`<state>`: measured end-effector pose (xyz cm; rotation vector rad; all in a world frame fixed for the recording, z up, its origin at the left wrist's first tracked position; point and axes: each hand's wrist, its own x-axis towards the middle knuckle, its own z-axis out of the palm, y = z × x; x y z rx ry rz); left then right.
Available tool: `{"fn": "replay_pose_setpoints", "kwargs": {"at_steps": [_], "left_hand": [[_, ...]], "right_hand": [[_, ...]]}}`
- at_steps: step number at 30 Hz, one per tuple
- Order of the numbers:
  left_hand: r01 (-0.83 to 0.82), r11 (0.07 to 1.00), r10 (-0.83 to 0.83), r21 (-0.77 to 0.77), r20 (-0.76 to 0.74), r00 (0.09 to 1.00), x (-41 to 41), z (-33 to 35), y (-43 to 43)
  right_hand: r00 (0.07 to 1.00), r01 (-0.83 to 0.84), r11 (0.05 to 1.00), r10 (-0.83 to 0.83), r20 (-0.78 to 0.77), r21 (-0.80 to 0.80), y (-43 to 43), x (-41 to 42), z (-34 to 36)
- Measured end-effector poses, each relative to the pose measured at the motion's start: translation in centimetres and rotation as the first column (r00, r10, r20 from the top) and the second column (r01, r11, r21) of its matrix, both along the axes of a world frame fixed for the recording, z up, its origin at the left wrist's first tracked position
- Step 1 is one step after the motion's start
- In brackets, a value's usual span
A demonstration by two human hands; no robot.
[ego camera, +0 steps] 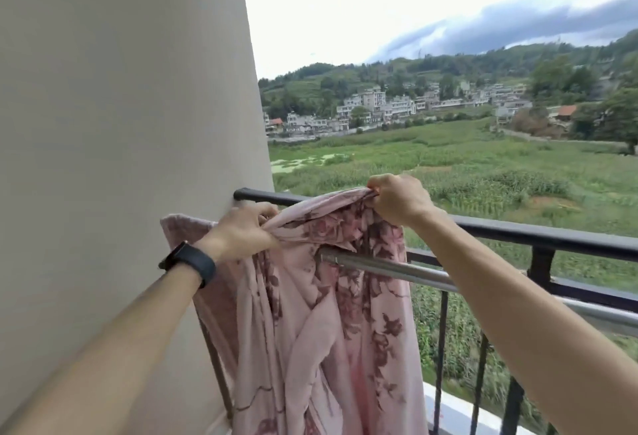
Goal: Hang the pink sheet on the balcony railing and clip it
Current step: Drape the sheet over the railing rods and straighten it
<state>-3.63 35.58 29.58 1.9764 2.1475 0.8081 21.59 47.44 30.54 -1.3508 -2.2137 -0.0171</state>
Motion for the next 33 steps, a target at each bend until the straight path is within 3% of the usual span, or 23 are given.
{"fn": "replay_pose_setpoints", "kwargs": {"at_steps": [3,5,6,8,10,13,16,21,24,26,28,29,30,31,32,33], "left_hand": [[-0.039,0.989,-0.023,0.141,0.413,0.91,-3.2,0.8,1.6],[-0.238,0.948,0.065,0.21,0.607,0.792,-6.5,-0.1,3.1],[-0.334,0.92,0.159,0.204,0.585,0.795,-8.2,-0.8,3.6],[-0.403,0.907,0.356,0.123,0.284,0.89,-10.2,-3.1,3.6],[-0.345,0.918,0.321,0.197,0.142,0.936,-9.7,-6.1,3.0],[-0.137,0.832,0.141,0.538,0.034,0.989,-6.7,-10.2,1.7],[-0.118,0.79,0.257,0.602,-0.15,0.955,-5.1,-13.9,2.4],[-0.108,0.834,0.391,0.54,-0.443,0.807,-4.1,-15.9,3.9],[0.005,0.8,0.377,0.6,-0.509,0.774,-5.3,-13.3,3.0],[0.002,0.804,0.355,0.594,-0.483,0.801,-6.6,-10.0,2.0],[-0.098,0.829,0.306,0.551,-0.299,0.904,-7.3,-6.3,1.5],[-0.182,0.833,0.271,0.522,-0.098,0.958,-7.6,-4.6,1.7],[-0.279,0.839,0.201,0.466,0.211,0.957,-8.3,-3.0,2.2],[-0.358,0.841,0.106,0.405,0.526,0.844,-9.1,-1.5,2.8],[-0.423,0.823,0.034,0.379,0.711,0.703,-10.2,-0.3,3.5],[-0.457,0.81,0.049,0.366,0.735,0.676,-11.2,0.4,3.9]], "right_hand": [[0.983,0.02,0.994,-0.001,-0.181,0.104,2.2,-5.4,0.9],[0.943,-0.14,0.99,0.125,-0.309,-0.025,2.9,-9.2,1.2],[0.928,-0.258,0.957,0.208,-0.309,-0.13,2.9,-10.8,1.1],[0.923,-0.381,0.862,0.334,-0.19,-0.336,2.5,-12.8,0.1],[0.92,-0.388,0.837,0.378,-0.104,-0.387,2.9,-12.8,-1.0],[0.901,-0.423,0.783,0.415,-0.122,-0.457,4.1,-11.5,-2.2],[0.883,-0.354,0.626,0.468,-0.028,-0.695,4.1,-11.7,-3.1],[0.858,-0.35,0.724,0.503,0.107,-0.594,4.4,-13.5,-3.0],[0.808,-0.39,0.877,0.473,0.352,-0.282,5.1,-14.5,-2.3],[0.853,-0.412,0.906,0.422,0.307,-0.101,5.8,-15.6,-2.1],[0.908,-0.393,0.919,0.382,0.176,0.033,6.6,-17.2,-1.8],[0.927,-0.371,0.926,0.365,0.082,0.073,6.9,-18.2,-1.6],[0.938,-0.343,0.935,0.347,-0.025,0.088,6.9,-19.3,-1.3],[0.933,-0.329,0.942,0.335,-0.135,0.061,6.8,-20.3,-1.0],[0.913,-0.355,0.935,0.344,-0.221,-0.011,6.5,-21.0,-0.9],[0.893,-0.417,0.9,0.381,-0.242,-0.123,6.1,-21.6,-1.0]]}}
